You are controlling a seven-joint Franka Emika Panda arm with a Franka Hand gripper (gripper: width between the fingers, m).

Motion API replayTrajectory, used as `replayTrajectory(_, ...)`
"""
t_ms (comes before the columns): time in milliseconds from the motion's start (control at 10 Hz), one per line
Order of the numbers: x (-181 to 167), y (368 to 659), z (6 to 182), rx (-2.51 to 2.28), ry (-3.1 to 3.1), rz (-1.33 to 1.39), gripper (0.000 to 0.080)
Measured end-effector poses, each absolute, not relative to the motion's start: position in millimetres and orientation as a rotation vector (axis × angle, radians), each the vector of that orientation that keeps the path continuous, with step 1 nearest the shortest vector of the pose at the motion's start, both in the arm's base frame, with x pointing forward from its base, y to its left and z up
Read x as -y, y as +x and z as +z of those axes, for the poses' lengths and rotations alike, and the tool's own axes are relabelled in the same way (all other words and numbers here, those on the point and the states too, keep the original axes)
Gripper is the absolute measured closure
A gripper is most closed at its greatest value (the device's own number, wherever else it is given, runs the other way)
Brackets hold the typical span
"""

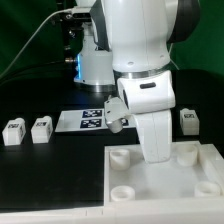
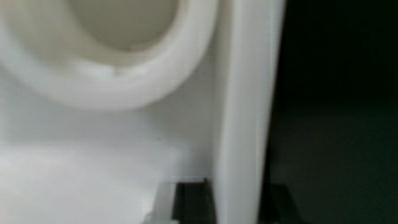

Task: Assemble one leg

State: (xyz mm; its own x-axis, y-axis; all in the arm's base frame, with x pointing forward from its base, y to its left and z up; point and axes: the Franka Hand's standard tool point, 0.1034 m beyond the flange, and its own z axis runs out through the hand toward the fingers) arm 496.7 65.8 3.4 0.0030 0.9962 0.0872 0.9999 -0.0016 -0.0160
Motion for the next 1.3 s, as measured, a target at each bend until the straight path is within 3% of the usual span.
replayTrajectory(200, -65.5, 497.2, 3.7, 2.166, -2.173, -0.079, 0.0513)
replayTrajectory(300, -65.4, 497.5, 4.0, 2.166, -2.174, -0.079, 0.0513)
replayTrajectory(400, -65.4, 497.8, 4.2, 2.166, -2.174, -0.080, 0.0328)
replayTrajectory(500, -65.3, 498.0, 4.3, 2.166, -2.175, -0.081, 0.0209)
replayTrajectory(800, -65.1, 498.3, 4.4, 2.166, -2.175, -0.081, 0.0153)
replayTrajectory(1300, -65.1, 498.3, 4.5, 2.166, -2.175, -0.081, 0.0151)
